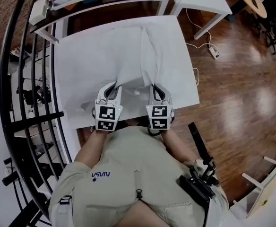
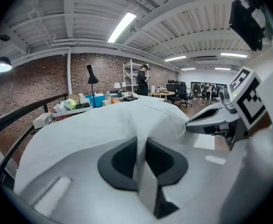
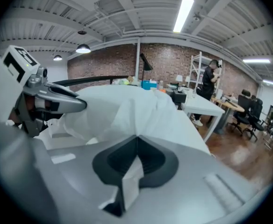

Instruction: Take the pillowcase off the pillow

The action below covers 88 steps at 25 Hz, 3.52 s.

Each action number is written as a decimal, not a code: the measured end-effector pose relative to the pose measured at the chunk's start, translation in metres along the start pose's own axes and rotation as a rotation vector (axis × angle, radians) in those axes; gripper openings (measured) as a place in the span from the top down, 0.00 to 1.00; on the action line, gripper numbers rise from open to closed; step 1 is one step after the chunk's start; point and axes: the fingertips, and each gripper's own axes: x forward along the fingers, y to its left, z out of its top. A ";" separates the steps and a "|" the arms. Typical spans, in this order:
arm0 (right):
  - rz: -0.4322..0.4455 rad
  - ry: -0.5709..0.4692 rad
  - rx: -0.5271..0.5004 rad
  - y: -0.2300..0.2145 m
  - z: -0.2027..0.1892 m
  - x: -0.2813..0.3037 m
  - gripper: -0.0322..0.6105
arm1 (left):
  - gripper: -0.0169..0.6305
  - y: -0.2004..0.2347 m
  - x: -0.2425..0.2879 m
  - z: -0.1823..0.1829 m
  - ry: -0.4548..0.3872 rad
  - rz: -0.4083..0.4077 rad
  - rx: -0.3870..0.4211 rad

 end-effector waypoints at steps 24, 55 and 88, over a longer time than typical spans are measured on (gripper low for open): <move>-0.324 0.013 0.142 -0.169 -0.022 -0.028 0.94 | 0.94 0.077 -0.035 0.026 -0.124 0.059 -0.268; 0.051 -0.201 0.011 -0.098 0.130 0.021 0.73 | 0.51 0.044 0.022 0.101 -0.051 -0.095 0.022; 0.056 0.103 -0.133 -0.137 0.137 0.180 0.94 | 0.94 0.076 0.040 0.097 -0.011 -0.118 -0.112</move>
